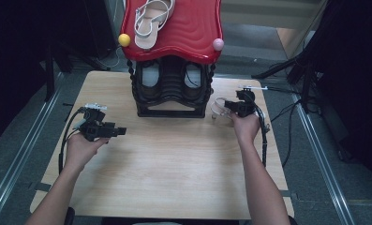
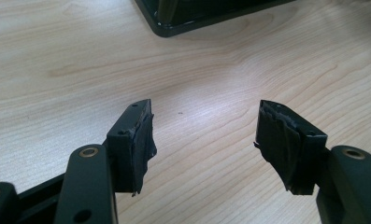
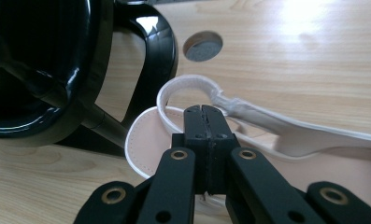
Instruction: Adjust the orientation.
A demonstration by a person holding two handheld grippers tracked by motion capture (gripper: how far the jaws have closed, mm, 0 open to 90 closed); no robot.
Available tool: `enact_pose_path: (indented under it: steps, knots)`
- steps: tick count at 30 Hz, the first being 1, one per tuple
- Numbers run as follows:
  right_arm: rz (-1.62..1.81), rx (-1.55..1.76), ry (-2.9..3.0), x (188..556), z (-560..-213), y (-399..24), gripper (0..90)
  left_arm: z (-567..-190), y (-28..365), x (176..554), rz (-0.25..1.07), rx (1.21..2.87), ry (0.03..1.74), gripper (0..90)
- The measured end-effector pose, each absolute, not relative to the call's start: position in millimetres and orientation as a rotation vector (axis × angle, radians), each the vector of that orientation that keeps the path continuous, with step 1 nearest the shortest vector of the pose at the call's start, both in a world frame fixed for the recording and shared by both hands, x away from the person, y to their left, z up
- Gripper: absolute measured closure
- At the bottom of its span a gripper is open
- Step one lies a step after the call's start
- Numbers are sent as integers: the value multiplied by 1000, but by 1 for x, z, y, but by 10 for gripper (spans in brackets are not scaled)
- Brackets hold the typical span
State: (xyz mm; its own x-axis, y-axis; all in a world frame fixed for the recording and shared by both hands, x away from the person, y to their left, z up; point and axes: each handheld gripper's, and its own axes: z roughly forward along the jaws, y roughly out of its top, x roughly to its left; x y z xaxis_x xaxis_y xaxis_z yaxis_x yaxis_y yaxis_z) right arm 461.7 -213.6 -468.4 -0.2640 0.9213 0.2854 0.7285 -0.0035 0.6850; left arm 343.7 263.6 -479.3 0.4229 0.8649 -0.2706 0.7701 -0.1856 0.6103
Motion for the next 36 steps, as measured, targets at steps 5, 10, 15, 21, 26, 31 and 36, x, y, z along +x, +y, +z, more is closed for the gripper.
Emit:
enact_pose_path:
  steps: [5, 10, 15, 21, 26, 31, 36]
  knots:
    - [1099, 1760, 2064, 461, -477, -208, 900, -480, 264, 343, 173, 1989, 1382, 371]
    - [1051, 1743, 2100, 454, -477, -210, 900, -480, 263, 343, 171, 1985, 1381, 371]
    - [1046, 1768, 2085, 446, -482, -224, 900, -480, 264, 343, 164, 1985, 1380, 371]
    - [1013, 1795, 2078, 440, -484, -241, 900, -480, 263, 343, 167, 1986, 1383, 371]
    - [1063, 1739, 2063, 435, -475, -241, 900, -480, 262, 344, 160, 1974, 1379, 371]
    - [1123, 1734, 2029, 447, -461, -236, 900, -479, 259, 343, 173, 1990, 1370, 371]
    - [1157, 1739, 2009, 463, -454, -226, 900, -481, 261, 344, 171, 2002, 1373, 371]
